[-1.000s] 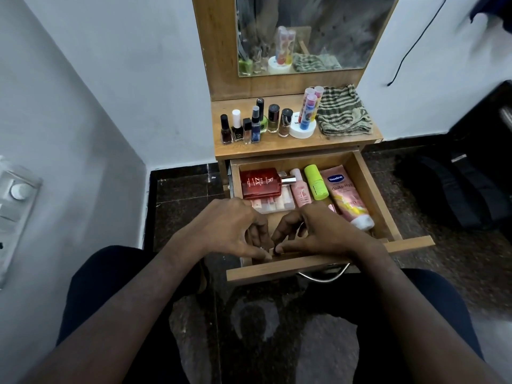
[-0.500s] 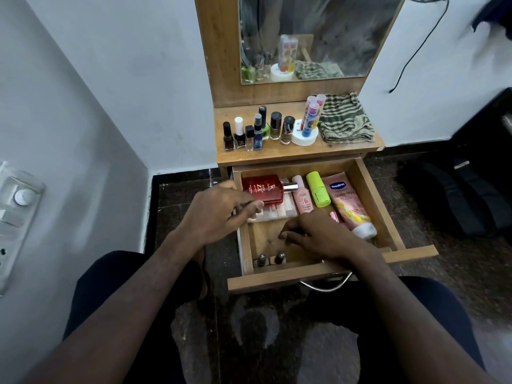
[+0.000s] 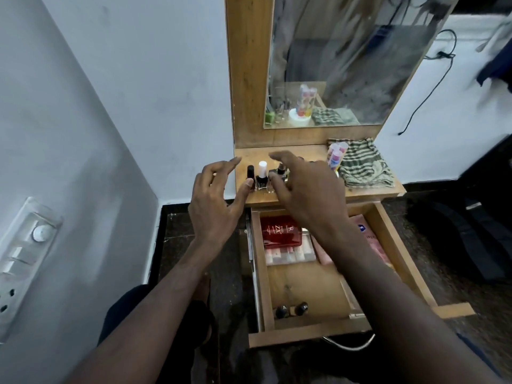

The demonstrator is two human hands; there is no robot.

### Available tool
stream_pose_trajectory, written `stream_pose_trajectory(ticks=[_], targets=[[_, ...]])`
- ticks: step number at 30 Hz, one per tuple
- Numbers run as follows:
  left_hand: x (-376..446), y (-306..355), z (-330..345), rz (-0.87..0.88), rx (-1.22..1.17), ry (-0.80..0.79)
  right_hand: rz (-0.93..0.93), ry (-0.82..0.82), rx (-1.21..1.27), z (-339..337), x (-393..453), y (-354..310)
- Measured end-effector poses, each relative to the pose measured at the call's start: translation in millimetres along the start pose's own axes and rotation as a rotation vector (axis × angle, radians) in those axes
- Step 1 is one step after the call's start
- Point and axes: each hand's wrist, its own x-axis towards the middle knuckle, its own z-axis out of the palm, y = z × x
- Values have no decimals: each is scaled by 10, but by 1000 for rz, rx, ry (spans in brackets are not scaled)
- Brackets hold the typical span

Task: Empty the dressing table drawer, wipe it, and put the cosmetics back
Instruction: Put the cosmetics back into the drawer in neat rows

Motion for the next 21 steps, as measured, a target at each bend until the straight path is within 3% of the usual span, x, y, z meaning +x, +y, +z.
stream_pose_trajectory(ticks=[7, 21], targets=[[82, 13, 46, 82, 104, -6, 33, -161, -112, 9, 374, -175], [-68, -14, -257, -13, -96, 142, 47, -115, -7, -129, 202, -178]])
